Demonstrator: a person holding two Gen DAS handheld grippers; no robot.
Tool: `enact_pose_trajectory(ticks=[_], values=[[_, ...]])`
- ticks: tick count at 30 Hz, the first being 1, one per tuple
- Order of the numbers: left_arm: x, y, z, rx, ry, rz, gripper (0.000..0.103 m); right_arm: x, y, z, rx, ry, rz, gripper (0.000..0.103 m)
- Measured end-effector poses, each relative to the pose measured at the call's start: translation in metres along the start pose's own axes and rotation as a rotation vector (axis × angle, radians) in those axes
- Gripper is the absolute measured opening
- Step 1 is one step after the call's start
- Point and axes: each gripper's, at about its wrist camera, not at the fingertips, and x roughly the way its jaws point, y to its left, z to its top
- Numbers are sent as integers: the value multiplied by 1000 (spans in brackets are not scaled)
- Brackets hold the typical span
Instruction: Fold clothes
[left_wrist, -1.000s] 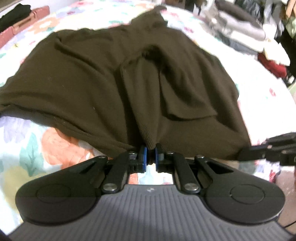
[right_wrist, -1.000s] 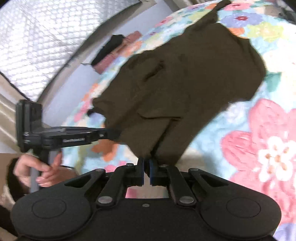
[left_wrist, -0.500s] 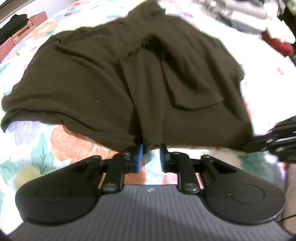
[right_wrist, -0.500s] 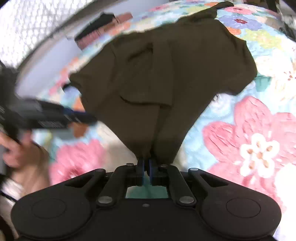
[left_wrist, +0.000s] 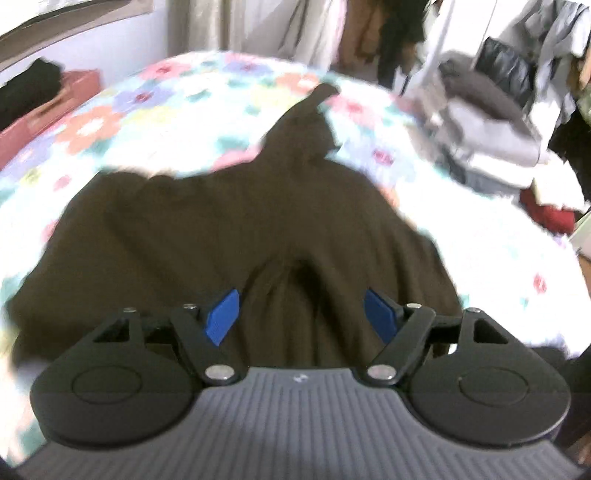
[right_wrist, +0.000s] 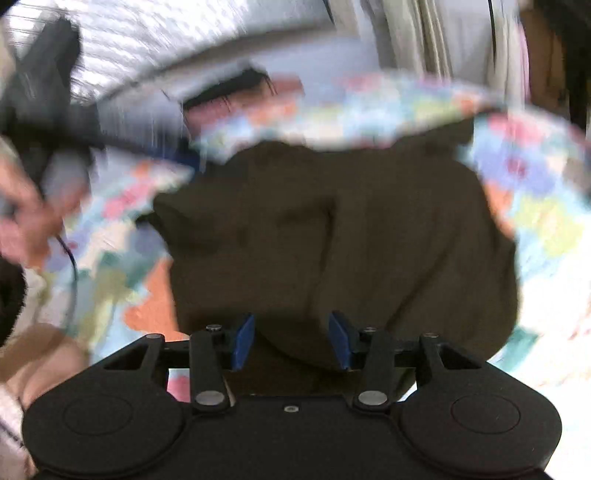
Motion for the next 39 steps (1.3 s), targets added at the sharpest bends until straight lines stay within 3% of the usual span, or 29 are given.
enact_pose_trajectory(ticks=[2,4,7,9,11,14,18,21,23,25,28,36,39], values=[[18,6,8,-9,3,5,75,21,3,1,8,48,-101,51],[28,15,2,-16,-43,6,75,42,6,1,15,94,-205,52],[47,35,-19,-29,-48,-45,74,51,2,-1,61,84,-144,49],[59,48,-32,-7,-37,-54,73,51,-4,2,100,67,-125,8],[62,57,-41,32,-28,-42,73,51,-11,5,140,49,-106,8],[61,65,-42,87,-54,-32,73,44,-24,28,214,2,0,8],[54,72,-31,84,-99,-87,74,34,-34,75,243,-58,68,8],[51,77,-31,79,-111,-100,74,40,-34,104,202,-22,51,9],[50,78,-32,89,-95,-136,74,45,-36,114,182,48,20,11],[51,78,-35,93,-69,-206,74,49,-35,113,200,79,22,11],[53,70,-37,120,-51,-250,74,50,-36,100,236,86,28,11],[62,57,-40,144,-24,-213,74,59,-49,75,338,97,-20,21],[63,59,-38,129,-30,-212,74,57,-48,73,312,75,-13,10]])
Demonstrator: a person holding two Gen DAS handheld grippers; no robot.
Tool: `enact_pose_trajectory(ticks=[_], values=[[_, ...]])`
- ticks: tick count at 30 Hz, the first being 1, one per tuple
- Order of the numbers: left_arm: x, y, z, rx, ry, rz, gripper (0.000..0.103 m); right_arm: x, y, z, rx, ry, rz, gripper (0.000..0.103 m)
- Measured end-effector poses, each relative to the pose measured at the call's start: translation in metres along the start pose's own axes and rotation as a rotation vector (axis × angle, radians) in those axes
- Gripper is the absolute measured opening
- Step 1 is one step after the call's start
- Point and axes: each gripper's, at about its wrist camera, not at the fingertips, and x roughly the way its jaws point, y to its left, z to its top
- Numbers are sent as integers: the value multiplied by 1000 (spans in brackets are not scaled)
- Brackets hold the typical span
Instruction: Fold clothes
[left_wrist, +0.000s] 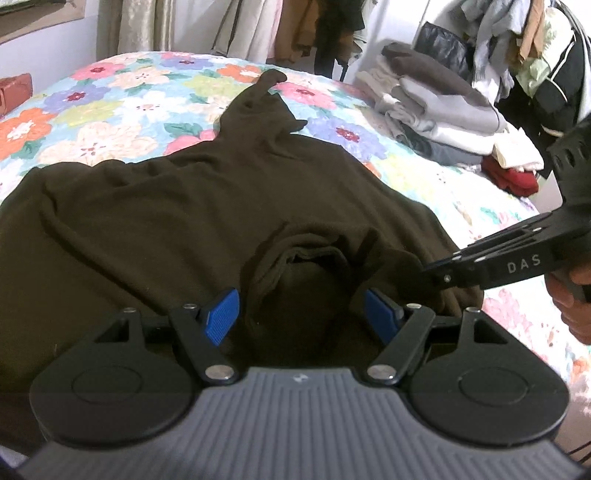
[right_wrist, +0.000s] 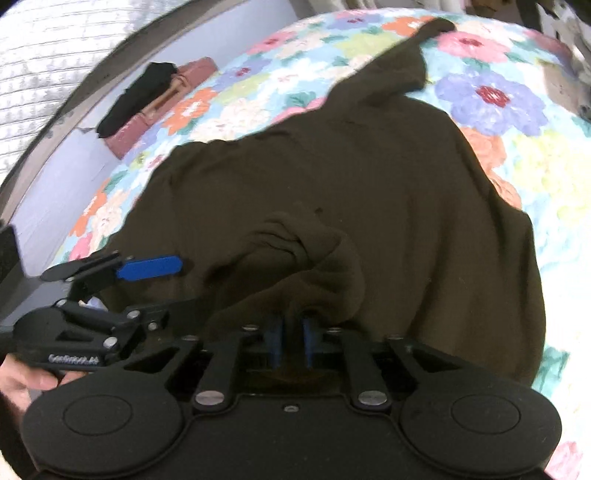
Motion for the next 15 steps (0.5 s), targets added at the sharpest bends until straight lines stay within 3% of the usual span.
enact_pose_trajectory(ticks=[2,6,10,12,15], values=[[-2,2,1,-13,-13,-9,74,-5,3,5,-23,-30,4,10],[-8,5,3,-12,-49,-30,74,-13,19,18,-151,-63,-99,10],[-11,21,3,-93,-49,-64,74,-1,31,28,-292,-12,-201,14],[-10,26,2,-120,-46,-59,74,8,28,30,-289,22,-229,14],[-10,29,3,-143,-52,-58,75,12,11,28,-179,11,-173,18]])
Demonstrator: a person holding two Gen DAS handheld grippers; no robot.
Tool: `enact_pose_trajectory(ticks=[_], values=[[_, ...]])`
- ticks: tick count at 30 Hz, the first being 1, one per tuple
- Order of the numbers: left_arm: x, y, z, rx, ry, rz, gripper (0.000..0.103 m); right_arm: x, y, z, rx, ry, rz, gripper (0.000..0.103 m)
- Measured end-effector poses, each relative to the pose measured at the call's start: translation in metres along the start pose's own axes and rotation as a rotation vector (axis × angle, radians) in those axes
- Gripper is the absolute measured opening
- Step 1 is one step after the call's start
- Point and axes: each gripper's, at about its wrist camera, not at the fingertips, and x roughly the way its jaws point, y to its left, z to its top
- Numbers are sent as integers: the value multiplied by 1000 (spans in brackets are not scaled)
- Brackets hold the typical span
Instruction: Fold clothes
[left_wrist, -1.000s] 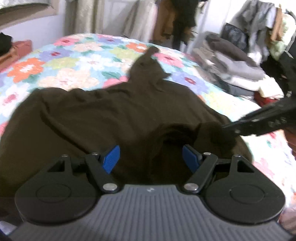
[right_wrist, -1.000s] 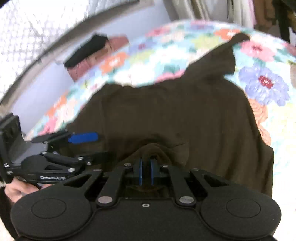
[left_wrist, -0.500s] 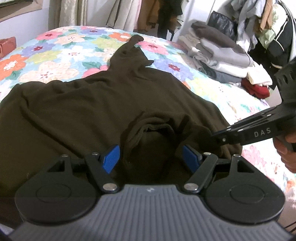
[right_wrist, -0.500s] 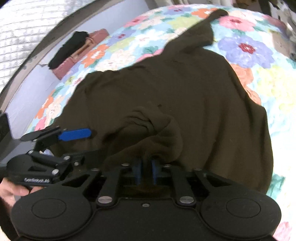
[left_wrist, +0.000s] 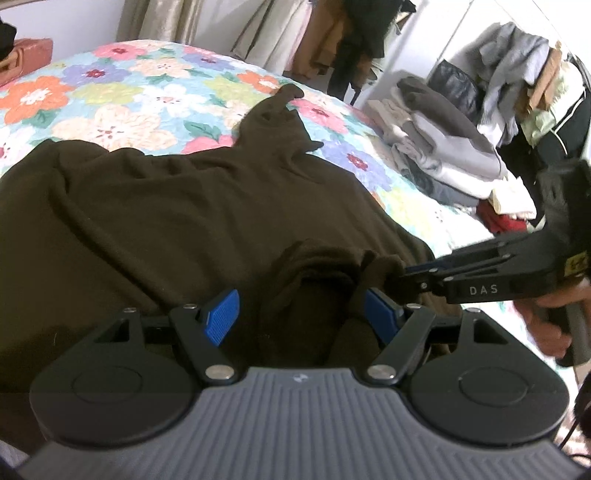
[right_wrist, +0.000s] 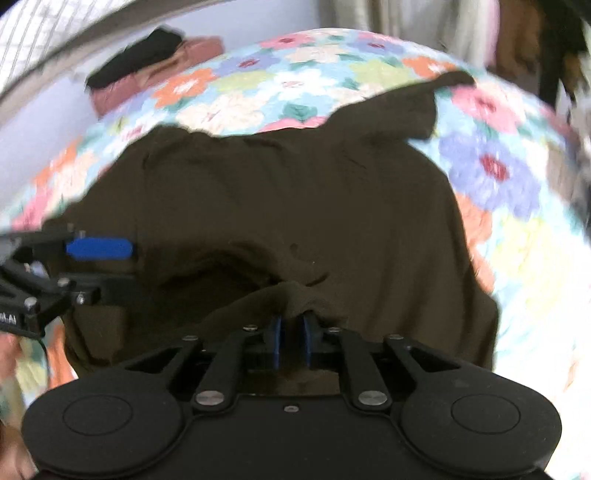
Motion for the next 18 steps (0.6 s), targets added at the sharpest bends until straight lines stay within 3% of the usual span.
enact_pose_trajectory(ticks=[5,8,11,14,16,17,18], values=[[1,-3,1,17,-10,7,74,-4,-29,-5,172,-98,114,10],[-1,-1,2,11,-27,6,74,-12,-33,8,228,-135,240,9],[-5,5,4,-14,-51,12,74,-17,-26,34,242,-186,332,8],[-8,15,5,-43,-64,34,75,-22,-14,76,241,-294,391,9],[-8,21,5,-73,-64,57,74,-20,-10,102,267,-381,421,16],[-7,25,5,-91,-62,69,74,-17,-8,114,277,-419,430,39],[-6,28,4,-108,-58,82,74,-12,-5,122,283,-415,419,76]])
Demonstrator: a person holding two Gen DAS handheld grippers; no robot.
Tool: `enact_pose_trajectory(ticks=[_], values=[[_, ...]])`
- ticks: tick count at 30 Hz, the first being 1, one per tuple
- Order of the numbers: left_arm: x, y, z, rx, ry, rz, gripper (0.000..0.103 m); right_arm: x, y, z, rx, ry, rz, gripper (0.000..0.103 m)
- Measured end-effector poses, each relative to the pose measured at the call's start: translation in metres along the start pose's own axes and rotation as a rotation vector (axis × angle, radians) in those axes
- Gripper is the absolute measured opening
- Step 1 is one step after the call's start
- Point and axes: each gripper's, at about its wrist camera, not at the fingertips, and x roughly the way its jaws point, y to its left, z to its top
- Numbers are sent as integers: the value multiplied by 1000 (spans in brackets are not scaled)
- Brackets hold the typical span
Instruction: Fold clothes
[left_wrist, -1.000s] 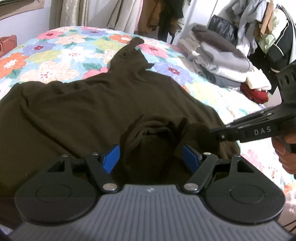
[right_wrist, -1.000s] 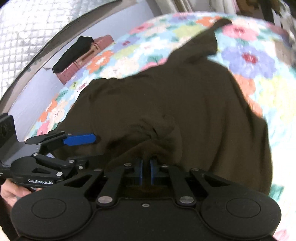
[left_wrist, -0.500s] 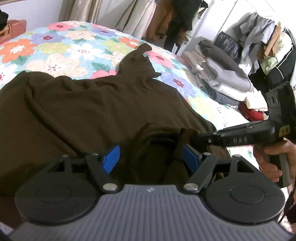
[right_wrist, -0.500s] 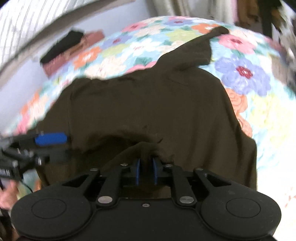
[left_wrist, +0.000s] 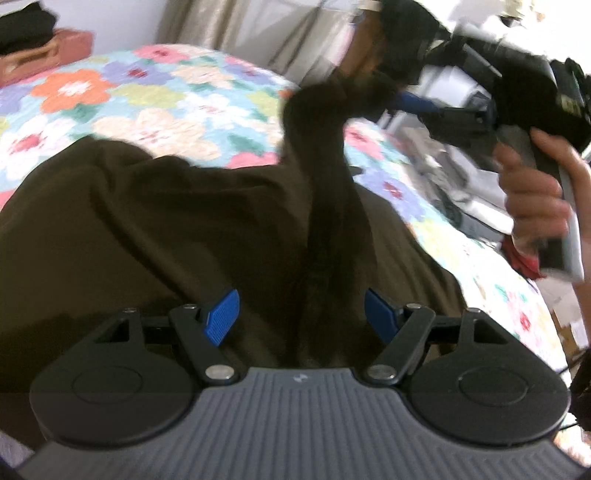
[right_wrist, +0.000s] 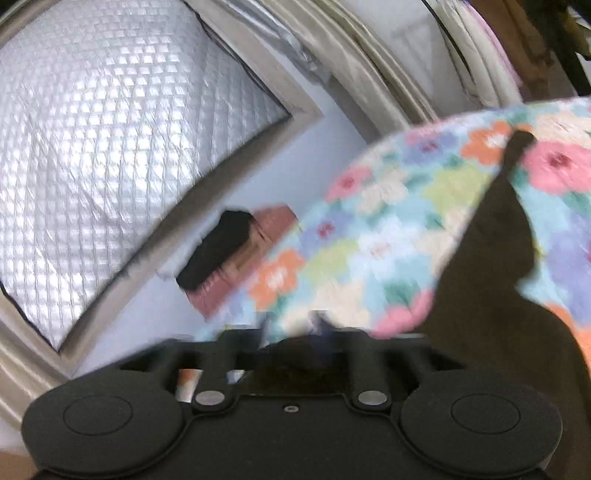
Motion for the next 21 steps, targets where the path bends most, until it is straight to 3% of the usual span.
enact_pose_trajectory(ticks=[1,3,5,11,14,18,21], values=[[1,3,0,-16,4,13,74,9,1,5,4,4,-14,83],[4,6,0,-34,13,25,74,15,3,-1,15,44,-98,81],[6,7,-1,-44,25,28,74,6,2,-18,-6,84,-115,81],[7,-9,-9,4,93,-8,75,-67,-23,-102,-114,215,-280,80],[6,-19,-19,-27,145,-44,75,-111,-46,-148,-52,282,-283,80],[-2,-37,-39,-108,222,-123,75,-158,-60,-199,6,298,-223,80],[-10,-65,-59,-39,262,-142,75,-166,-57,-217,-21,275,-202,80]])
